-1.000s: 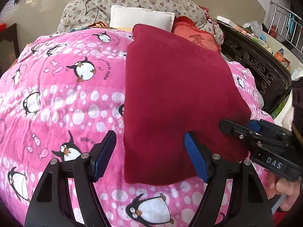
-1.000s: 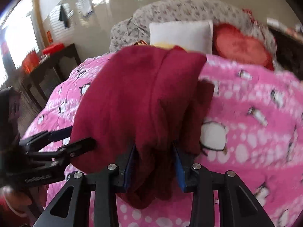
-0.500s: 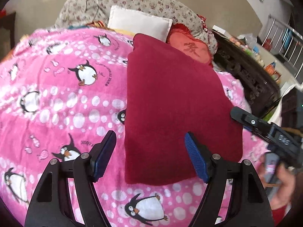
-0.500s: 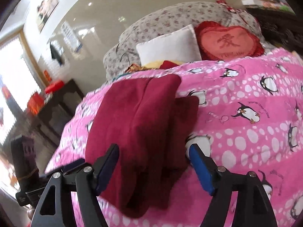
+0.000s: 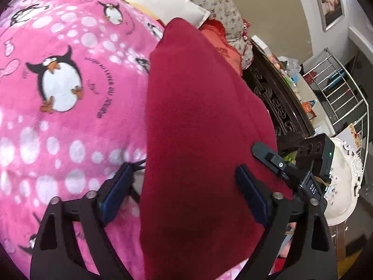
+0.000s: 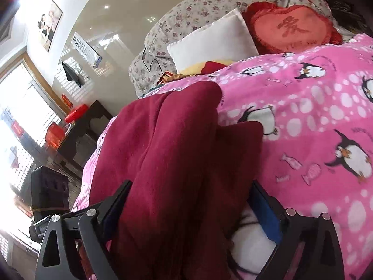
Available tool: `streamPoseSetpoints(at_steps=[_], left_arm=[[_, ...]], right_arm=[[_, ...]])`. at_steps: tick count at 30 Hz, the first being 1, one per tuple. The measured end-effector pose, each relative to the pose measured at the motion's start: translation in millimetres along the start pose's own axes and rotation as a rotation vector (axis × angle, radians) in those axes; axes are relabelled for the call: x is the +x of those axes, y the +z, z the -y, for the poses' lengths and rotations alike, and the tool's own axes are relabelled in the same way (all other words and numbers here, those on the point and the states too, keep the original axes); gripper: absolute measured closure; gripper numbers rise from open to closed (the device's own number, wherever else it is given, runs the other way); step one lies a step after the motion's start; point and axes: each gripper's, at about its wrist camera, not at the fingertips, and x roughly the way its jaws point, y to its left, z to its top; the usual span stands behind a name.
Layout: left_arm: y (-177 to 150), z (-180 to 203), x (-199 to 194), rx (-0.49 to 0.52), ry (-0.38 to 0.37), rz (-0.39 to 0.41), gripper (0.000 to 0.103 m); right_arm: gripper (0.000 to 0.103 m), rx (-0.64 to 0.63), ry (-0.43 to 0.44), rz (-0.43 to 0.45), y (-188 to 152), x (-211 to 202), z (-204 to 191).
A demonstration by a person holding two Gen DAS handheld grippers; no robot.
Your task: Fold small clothes
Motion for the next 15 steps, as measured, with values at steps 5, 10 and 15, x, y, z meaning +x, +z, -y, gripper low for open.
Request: streamPoseSetpoints(at_steps=[5, 10, 15], left_arm=[[-7, 20, -12, 0.072, 0.03, -0.004, 0.027], [-28, 42, -60, 0.119, 0.026, 0.024, 0.031], [-79, 49, -126, 0.158, 0.087, 0.077, 0.031]], right_arm=[[0.051, -0.051, -0.004, 0.034, 0, -12, -25], [0.053, -0.113, 0.048, 0.061, -15, -54, -68], [0.053, -0.17, 0.126, 0.043, -55, -85, -107]])
